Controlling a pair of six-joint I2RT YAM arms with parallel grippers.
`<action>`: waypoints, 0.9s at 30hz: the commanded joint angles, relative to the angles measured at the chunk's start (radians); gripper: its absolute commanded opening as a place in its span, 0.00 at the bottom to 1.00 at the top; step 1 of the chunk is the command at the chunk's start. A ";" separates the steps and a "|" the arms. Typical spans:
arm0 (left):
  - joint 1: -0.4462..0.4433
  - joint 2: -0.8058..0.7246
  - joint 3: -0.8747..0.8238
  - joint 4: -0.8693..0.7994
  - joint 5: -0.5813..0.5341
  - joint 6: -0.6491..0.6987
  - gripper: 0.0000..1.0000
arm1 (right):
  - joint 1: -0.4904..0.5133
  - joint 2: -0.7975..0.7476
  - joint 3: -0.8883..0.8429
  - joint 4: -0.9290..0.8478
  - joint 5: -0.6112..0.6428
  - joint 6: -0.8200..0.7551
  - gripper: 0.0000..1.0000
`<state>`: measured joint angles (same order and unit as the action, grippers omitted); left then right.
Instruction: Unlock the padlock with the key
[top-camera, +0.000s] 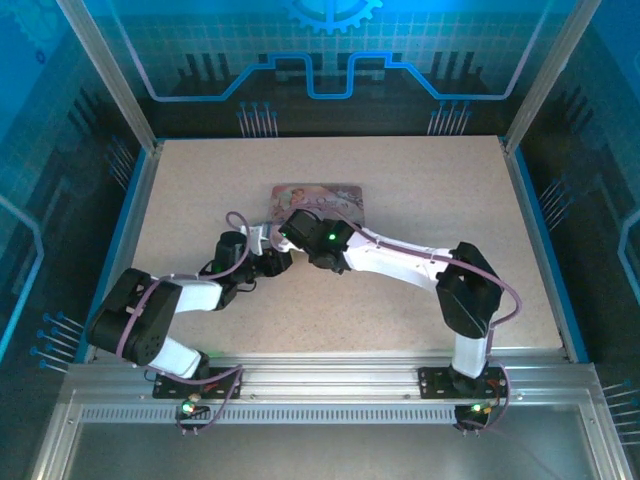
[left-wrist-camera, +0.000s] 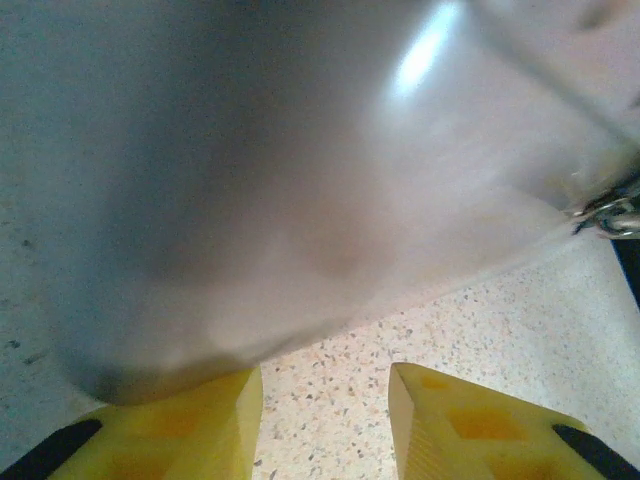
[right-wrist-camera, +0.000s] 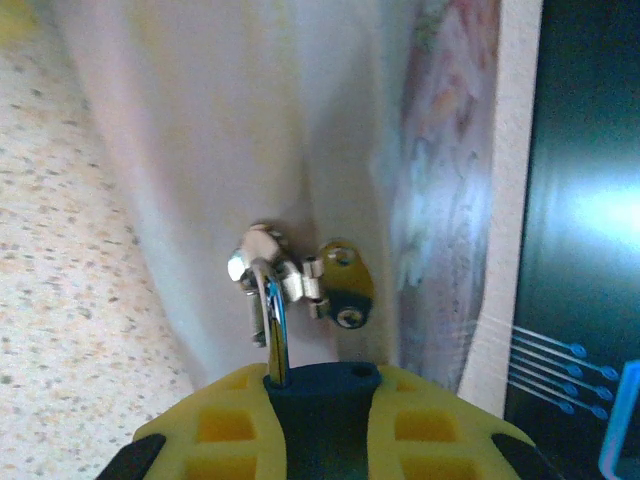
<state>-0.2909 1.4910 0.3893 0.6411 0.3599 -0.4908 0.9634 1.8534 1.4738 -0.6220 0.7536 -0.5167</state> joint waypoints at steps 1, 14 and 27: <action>-0.001 0.003 0.005 0.012 0.009 0.007 0.39 | 0.002 0.019 0.067 -0.141 -0.002 0.131 0.00; -0.001 -0.003 -0.026 0.058 0.025 -0.009 0.39 | -0.047 0.008 -0.057 0.037 -0.170 0.125 0.00; -0.001 -0.056 -0.029 0.004 -0.026 0.021 0.40 | -0.038 0.064 -0.001 -0.005 0.247 0.262 0.00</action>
<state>-0.2909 1.4746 0.3691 0.6533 0.3580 -0.4946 0.9226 1.9121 1.4460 -0.6434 0.8806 -0.2974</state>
